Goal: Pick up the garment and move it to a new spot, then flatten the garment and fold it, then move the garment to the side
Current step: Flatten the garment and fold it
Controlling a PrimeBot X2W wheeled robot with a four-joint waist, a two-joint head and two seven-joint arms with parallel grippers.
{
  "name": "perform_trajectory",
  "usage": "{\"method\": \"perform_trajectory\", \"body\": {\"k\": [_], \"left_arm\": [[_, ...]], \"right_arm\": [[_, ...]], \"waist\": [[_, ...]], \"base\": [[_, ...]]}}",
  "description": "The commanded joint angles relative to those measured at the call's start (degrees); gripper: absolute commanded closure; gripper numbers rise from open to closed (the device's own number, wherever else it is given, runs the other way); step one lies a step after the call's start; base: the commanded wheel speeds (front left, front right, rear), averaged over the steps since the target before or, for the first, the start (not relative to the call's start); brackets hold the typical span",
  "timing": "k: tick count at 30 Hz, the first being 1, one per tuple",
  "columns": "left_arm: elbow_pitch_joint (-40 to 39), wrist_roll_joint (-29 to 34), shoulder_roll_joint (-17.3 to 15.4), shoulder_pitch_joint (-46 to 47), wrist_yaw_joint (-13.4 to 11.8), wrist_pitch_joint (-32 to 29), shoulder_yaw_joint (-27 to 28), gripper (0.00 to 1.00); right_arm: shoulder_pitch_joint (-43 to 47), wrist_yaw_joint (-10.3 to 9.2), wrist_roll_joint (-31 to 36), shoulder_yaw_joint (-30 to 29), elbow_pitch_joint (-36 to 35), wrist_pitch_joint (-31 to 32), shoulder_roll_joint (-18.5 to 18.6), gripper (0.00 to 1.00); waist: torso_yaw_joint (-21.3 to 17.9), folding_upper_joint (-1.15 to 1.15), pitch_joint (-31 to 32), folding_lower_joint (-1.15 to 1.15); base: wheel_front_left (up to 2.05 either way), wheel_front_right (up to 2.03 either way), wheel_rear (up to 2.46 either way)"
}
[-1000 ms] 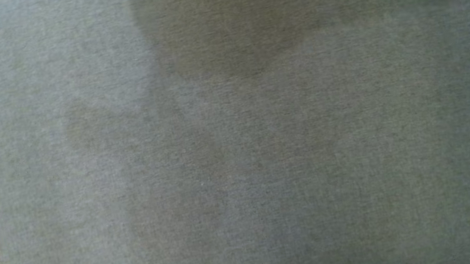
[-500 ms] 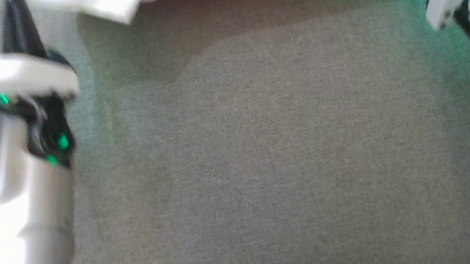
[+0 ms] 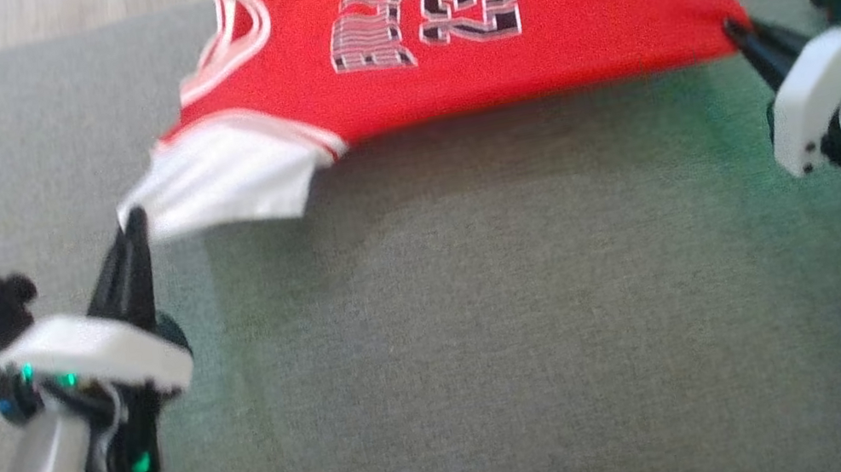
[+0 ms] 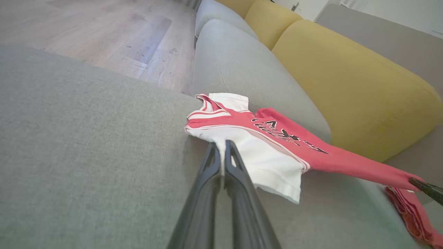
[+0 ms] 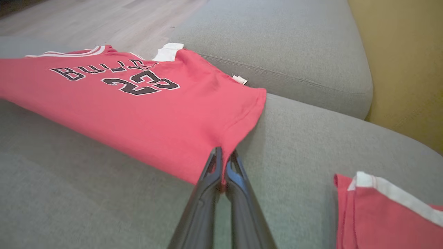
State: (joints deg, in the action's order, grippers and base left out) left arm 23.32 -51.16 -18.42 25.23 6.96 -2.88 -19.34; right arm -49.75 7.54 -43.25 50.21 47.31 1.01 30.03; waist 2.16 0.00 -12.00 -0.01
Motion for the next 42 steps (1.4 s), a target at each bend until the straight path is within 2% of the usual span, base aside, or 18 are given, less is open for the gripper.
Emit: {"method": "perform_trajectory", "body": {"k": [1,7,15,23,26,32,42], "left_arm": [[-2.56,-0.28,-2.96,0.68,-0.7,0.08,2.16,1.0],[-12.06,-2.98,-4.78,-8.9,-2.3,-3.07,2.27,1.0],[-24.24,-6.44,-9.37,-21.17,-4.6,-8.92,2.27,1.0],[-32.46,-8.68,-12.7,-28.42,-6.71,-12.37,2.85,1.0],[-33.11,-8.44,-12.4,-28.22,-7.28,-10.9,3.95,1.0],[-31.41,-6.52,-12.18,-24.18,-7.2,-10.34,3.6,1.0],[-24.42,-2.67,-13.41,-12.25,-7.72,-13.85,2.06,1.0]], "right_arm": [[1.03,-0.05,-0.92,0.36,-1.21,0.06,2.07,1.0],[4.6,-0.05,-5.87,5.72,-4.89,2.3,5.42,1.0],[9.26,-0.05,-12.9,10.89,-10.14,5.22,8.79,1.0],[13.34,-0.05,-20.3,13.48,-16.88,10.47,12.96,1.0],[13.19,-0.05,-20.3,13.01,-18.04,9.24,14.07,1.0],[11.35,-0.05,-19.83,12.02,-17.83,8.41,13.08,1.0],[6.32,-0.05,-18.79,10.67,-16.01,9.19,10.74,1.0]], "waist": [[-0.63,0.0,1.8,0.01],[-0.86,0.0,6.25,0.01],[-1.49,0.0,11.53,0.01],[-1.57,0.0,13.13,0.01],[-1.55,0.0,12.86,0.01],[-1.99,0.0,11.02,0.01],[-2.46,0.0,6.69,0.01]], "base": [[0.0,0.0,0.0],[0.0,0.0,0.0],[0.0,0.0,0.0],[0.0,0.0,0.0],[0.0,0.0,0.0],[0.0,0.0,0.0],[0.0,0.0,0.0]]}}
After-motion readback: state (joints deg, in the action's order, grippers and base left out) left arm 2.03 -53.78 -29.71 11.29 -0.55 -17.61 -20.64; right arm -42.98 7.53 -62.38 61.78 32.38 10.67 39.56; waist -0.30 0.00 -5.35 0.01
